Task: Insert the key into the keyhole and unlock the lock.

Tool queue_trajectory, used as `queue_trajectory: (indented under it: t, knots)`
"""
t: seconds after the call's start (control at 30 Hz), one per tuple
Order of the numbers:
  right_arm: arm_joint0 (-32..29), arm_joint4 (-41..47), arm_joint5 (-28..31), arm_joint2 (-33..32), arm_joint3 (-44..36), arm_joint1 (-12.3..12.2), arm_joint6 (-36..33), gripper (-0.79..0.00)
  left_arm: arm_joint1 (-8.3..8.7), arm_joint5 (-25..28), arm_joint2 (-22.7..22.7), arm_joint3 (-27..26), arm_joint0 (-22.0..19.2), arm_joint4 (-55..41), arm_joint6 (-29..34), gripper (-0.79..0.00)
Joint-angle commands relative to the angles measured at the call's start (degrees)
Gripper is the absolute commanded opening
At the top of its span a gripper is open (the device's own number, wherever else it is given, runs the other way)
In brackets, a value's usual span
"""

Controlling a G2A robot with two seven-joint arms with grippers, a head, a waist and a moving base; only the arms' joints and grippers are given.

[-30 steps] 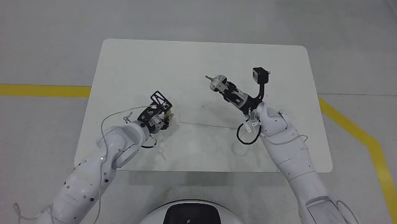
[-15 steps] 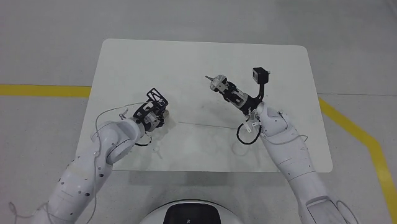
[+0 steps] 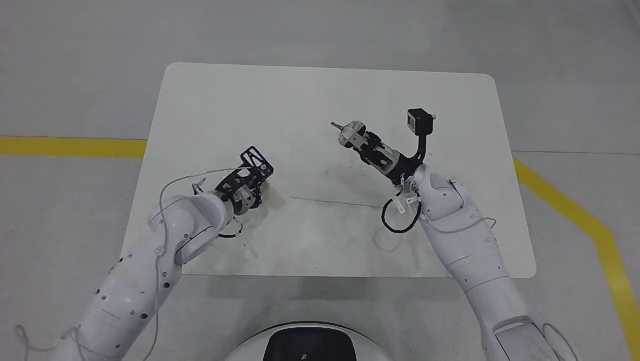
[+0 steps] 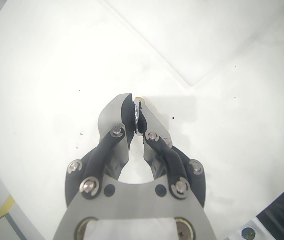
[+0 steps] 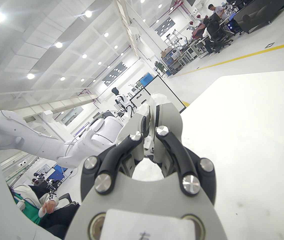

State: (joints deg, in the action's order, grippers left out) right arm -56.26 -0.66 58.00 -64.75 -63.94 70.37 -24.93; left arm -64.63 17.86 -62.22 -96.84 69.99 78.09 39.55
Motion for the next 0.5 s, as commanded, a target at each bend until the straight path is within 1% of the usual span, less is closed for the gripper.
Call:
queue_trajectory:
  t: [0.0, 0.17, 0.27, 0.37, 0.47]
  knots:
    - [0.00, 0.00, 0.00, 0.00, 0.00, 0.00, 0.00, -0.785, -0.10, -1.21, 0.05, -0.49, -0.05, 0.76, -1.11, -0.785]
    - [0.00, 0.00, 0.00, 0.00, 0.00, 0.00, 0.00, -0.785, -0.21, -4.28, -0.80, -1.24, 2.02, 1.08, -8.29, -0.785]
    - [0.00, 0.00, 0.00, 0.00, 0.00, 0.00, 0.00, -0.785, -0.25, -4.28, -2.57, -1.55, 3.16, -3.86, -11.14, -0.785]
    - [0.00, 0.00, 0.00, 0.00, 0.00, 0.00, 0.00, -0.785, -0.29, -1.68, -4.93, -0.91, 3.23, -13.35, -10.31, -0.785]
    - [0.00, 0.00, 0.00, 0.00, 0.00, 0.00, 0.00, -0.785, -0.20, 6.00, -6.81, 0.86, 2.43, -27.58, -6.27, -0.785]
